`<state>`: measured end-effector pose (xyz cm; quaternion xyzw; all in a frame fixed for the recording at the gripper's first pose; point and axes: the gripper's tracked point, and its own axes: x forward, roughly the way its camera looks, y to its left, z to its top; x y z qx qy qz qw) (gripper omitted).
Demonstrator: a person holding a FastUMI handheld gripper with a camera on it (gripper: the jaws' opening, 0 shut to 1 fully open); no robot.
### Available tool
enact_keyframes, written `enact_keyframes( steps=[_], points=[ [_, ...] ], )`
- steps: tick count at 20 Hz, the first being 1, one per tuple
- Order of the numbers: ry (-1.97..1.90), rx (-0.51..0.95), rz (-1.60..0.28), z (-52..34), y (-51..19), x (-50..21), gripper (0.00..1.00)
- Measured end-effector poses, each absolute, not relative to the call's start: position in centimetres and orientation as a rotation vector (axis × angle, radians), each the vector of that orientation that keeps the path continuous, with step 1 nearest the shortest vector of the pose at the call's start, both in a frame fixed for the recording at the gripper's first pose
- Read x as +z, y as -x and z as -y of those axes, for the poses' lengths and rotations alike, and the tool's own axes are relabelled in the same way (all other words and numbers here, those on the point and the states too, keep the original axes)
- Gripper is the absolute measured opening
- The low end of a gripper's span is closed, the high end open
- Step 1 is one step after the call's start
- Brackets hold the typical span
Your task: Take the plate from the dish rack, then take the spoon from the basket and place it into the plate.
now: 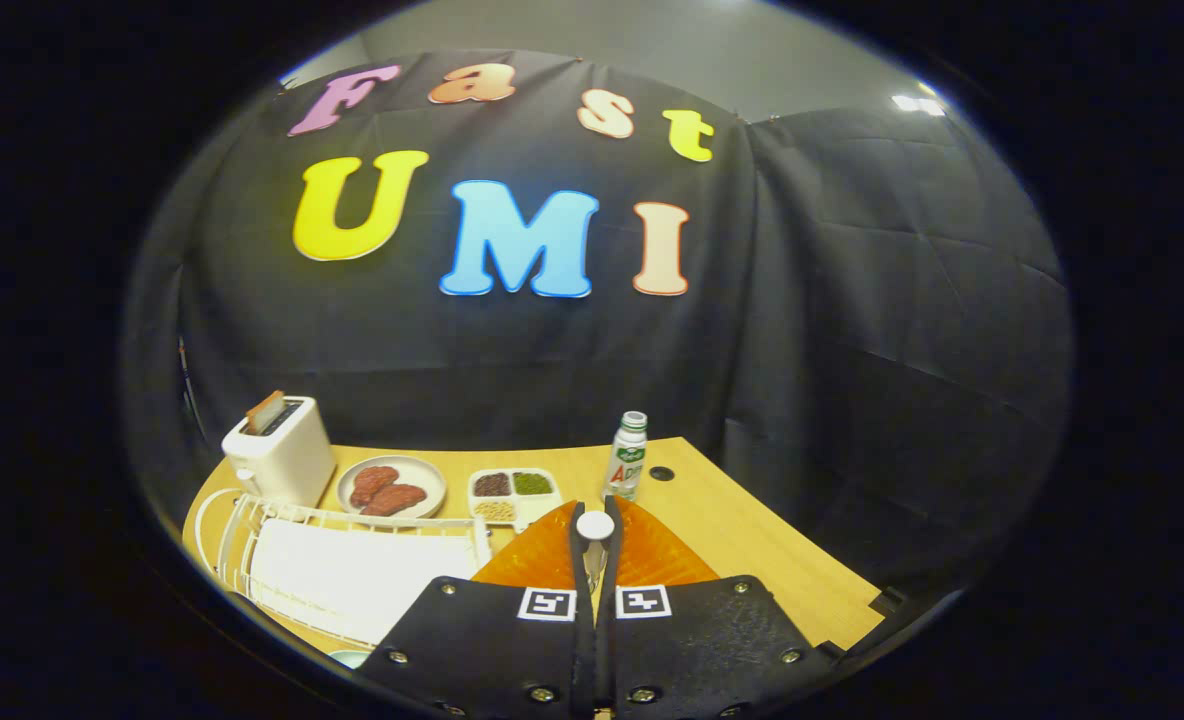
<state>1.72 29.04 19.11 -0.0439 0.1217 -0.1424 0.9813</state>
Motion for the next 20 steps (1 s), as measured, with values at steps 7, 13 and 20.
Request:
enact_keyframes(
  steps=[7, 13, 20],
  points=[
    [0.086, -0.035, -0.293, -40.9, 3.5, 15.9, 0.00],
    [0.127, 0.113, -0.369, -46.8, 7.3, 11.1, 0.00],
    [0.146, 0.220, -0.447, -50.5, 9.0, 6.5, 0.01]
  ],
)
